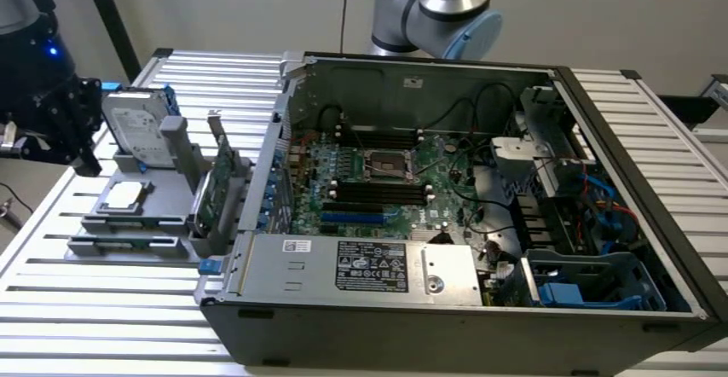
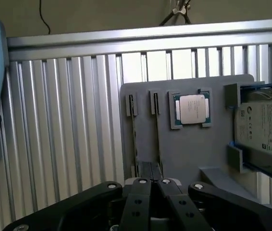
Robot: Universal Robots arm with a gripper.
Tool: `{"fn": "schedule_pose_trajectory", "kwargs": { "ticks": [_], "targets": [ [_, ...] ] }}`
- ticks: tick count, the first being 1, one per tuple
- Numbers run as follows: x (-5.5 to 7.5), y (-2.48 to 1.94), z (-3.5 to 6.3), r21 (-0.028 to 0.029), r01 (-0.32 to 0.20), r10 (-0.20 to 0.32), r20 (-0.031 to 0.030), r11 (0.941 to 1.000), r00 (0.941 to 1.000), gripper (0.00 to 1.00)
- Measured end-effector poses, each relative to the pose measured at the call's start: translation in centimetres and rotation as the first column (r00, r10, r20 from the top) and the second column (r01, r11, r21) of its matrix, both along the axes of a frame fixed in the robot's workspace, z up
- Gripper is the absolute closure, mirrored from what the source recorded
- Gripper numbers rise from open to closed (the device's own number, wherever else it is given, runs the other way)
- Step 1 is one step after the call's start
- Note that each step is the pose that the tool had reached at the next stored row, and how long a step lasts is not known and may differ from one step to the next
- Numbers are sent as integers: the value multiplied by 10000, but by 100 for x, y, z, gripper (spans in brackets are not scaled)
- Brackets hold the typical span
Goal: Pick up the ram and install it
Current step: 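Pick up the ram and move it above insertion slot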
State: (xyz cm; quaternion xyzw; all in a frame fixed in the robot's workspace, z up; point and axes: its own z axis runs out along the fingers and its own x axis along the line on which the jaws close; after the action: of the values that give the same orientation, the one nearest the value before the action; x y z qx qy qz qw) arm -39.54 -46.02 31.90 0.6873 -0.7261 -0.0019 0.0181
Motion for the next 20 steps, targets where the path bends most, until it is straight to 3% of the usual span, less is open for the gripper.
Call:
{"fn": "schedule_pose_trajectory", "kwargs": {
  "ticks": [4,5,9,10,20],
  "targets": [
    [-1,-32,-27,1,-179,179,42,9998,9998,83],
    [-1,-40,-41,1,-205,205,49,9998,9998,70],
    [-2,-53,-112,0,-289,289,51,9996,9996,64],
    [-1,-54,-130,0,-314,314,51,9995,9995,58],
    [-1,-55,-310,-1,-531,531,49,9986,9986,58]
  ]
}}
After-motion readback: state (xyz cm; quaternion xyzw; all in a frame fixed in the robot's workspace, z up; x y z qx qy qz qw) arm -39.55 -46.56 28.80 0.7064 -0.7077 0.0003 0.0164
